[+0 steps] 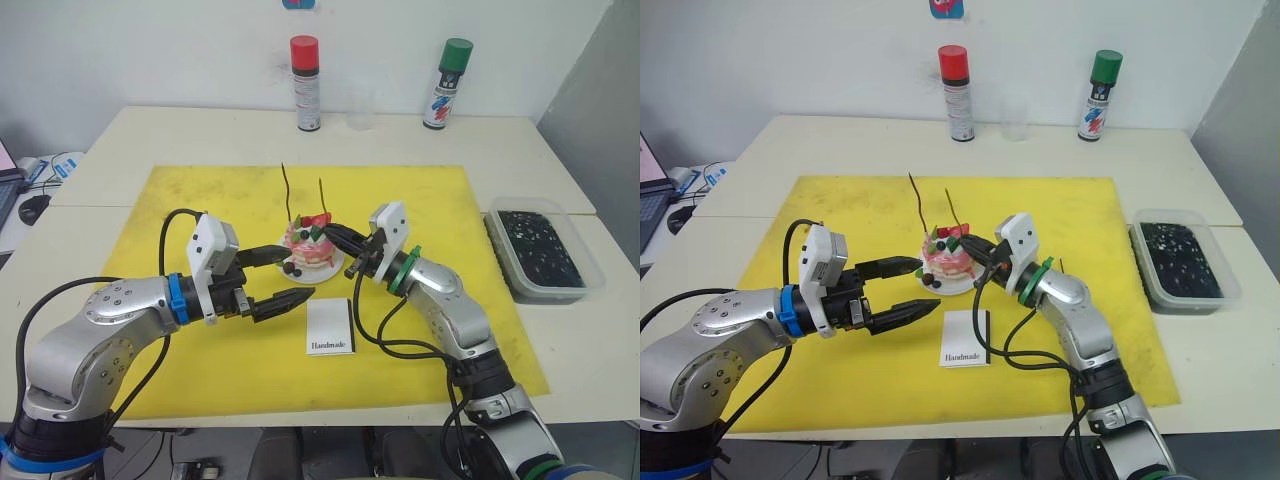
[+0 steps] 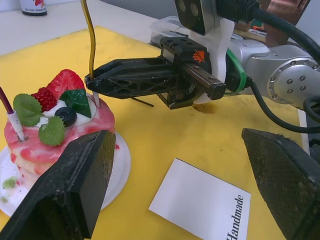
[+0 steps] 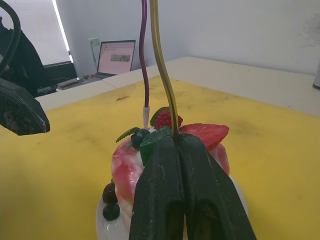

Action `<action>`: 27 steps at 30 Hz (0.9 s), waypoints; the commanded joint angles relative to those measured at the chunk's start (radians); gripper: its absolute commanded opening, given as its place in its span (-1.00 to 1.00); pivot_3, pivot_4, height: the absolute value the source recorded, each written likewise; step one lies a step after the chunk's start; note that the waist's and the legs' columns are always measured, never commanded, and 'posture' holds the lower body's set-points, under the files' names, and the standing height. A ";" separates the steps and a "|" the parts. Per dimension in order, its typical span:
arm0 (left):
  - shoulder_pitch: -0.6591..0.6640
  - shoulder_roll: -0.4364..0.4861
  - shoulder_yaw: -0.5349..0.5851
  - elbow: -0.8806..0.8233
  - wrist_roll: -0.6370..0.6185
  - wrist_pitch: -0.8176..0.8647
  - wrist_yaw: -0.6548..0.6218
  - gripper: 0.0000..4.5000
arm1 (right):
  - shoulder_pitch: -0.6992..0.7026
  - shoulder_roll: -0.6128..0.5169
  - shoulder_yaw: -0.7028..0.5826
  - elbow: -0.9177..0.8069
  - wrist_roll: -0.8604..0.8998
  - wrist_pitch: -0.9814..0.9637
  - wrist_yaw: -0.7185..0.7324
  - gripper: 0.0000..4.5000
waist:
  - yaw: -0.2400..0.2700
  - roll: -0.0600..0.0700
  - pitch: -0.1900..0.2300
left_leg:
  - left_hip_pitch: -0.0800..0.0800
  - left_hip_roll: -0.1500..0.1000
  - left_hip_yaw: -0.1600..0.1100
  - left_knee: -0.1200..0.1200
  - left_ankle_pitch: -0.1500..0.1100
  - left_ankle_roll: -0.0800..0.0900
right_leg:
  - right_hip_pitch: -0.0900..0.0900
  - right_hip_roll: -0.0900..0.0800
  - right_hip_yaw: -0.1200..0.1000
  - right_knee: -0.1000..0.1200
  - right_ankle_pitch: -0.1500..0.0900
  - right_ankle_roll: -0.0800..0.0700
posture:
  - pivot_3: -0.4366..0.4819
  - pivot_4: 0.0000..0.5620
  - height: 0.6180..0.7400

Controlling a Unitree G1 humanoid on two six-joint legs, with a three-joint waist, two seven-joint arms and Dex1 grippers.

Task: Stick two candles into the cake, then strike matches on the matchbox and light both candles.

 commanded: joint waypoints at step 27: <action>-0.004 0.008 0.013 -0.013 0.015 -0.015 -0.016 1.00 | -0.021 -0.006 -0.046 -0.059 0.033 0.043 -0.012 0.03 | 0.000 0.000 0.000 | 0.000 0.000 0.000 0.000 0.000 0.000 | 0.000 0.000 0.000 0.000 0.000 0.000 | -0.05 -0.47 1.00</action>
